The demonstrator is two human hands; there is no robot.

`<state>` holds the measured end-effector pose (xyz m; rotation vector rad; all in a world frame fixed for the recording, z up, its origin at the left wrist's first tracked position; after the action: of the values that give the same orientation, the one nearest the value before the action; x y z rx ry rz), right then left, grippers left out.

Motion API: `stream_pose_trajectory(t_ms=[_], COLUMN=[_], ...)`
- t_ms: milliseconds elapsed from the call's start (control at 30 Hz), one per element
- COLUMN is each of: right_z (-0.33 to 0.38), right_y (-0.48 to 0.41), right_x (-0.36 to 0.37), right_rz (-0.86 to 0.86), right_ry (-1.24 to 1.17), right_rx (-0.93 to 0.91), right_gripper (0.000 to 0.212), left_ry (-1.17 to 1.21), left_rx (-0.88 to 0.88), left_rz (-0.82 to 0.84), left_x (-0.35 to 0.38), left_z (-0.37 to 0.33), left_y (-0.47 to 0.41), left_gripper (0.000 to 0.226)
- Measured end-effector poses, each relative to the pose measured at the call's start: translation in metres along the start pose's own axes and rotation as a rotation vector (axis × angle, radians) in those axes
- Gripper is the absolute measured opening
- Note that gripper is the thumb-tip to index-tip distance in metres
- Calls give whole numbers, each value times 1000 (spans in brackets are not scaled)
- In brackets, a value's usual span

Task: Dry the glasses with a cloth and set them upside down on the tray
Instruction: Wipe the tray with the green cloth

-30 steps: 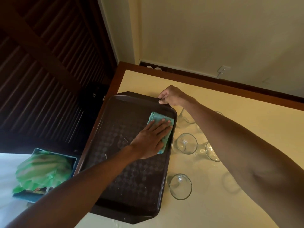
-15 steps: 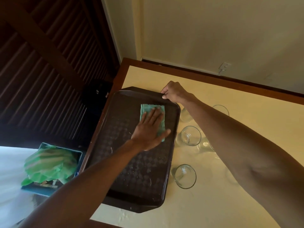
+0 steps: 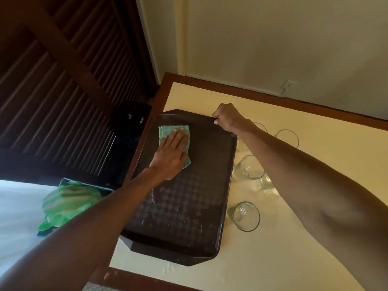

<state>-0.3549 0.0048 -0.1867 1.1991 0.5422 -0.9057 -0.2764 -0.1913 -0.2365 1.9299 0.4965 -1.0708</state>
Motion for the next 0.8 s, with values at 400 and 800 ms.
stream_pose_trajectory(t_ms=[400, 800], right_z=[50, 49], right_y=[31, 38], right_x=[76, 79], right_rz=[53, 71], right_ry=[107, 188], right_rx=[-49, -52], right_gripper=[72, 63], left_ry=[341, -45], left_rx=[38, 147], left_rz=[102, 130], left_x=[-28, 63], left_z=[21, 2], left_y=[23, 95], left_gripper=[50, 78])
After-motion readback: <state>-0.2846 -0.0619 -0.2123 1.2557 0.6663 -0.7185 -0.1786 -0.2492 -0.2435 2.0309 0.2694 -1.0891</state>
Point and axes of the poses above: each hand's wrist, its own y-axis away from the middle knuckle, its own x-axis out of the palm, z = x × y, the point moved 9 cm from there along -y, towards the middle knuckle, and after that the axes turned 15 degrees about z, right-handed, at the moved point
